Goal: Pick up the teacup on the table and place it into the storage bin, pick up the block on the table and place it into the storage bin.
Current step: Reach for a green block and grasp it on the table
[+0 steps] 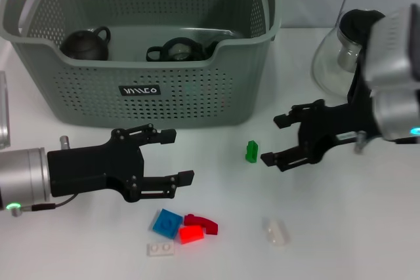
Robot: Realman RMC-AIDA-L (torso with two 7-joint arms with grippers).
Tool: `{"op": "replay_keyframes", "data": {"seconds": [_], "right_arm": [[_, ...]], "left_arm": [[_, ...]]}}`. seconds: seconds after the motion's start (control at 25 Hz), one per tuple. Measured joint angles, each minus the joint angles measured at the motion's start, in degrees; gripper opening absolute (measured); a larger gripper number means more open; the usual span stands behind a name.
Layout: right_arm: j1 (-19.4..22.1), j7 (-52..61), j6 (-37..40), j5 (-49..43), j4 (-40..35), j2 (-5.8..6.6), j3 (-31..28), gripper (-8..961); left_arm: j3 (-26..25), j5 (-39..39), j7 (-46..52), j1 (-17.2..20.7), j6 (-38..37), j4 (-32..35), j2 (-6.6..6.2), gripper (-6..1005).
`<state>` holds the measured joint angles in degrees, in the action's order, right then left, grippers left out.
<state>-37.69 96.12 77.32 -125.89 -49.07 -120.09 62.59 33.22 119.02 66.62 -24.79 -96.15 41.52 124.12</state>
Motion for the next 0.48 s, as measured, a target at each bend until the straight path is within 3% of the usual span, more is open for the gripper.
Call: {"op": "replay_keyframes", "data": {"seconds": [0.2, 0.48], "right_arm": [[-5.38, -1.75, -8.77, -1.57, 9.83, -0.19, 1.95, 908], [-7.71, -1.63, -16.42, -1.03, 14.95, -0.58, 6.72, 895]], "left_arm": [[0.0, 0.17, 0.0, 0.0, -0.01, -0.09, -0.06, 847], [-0.01, 0.32, 0.0, 0.07, -0.01, -0.14, 0.03, 848]]}}
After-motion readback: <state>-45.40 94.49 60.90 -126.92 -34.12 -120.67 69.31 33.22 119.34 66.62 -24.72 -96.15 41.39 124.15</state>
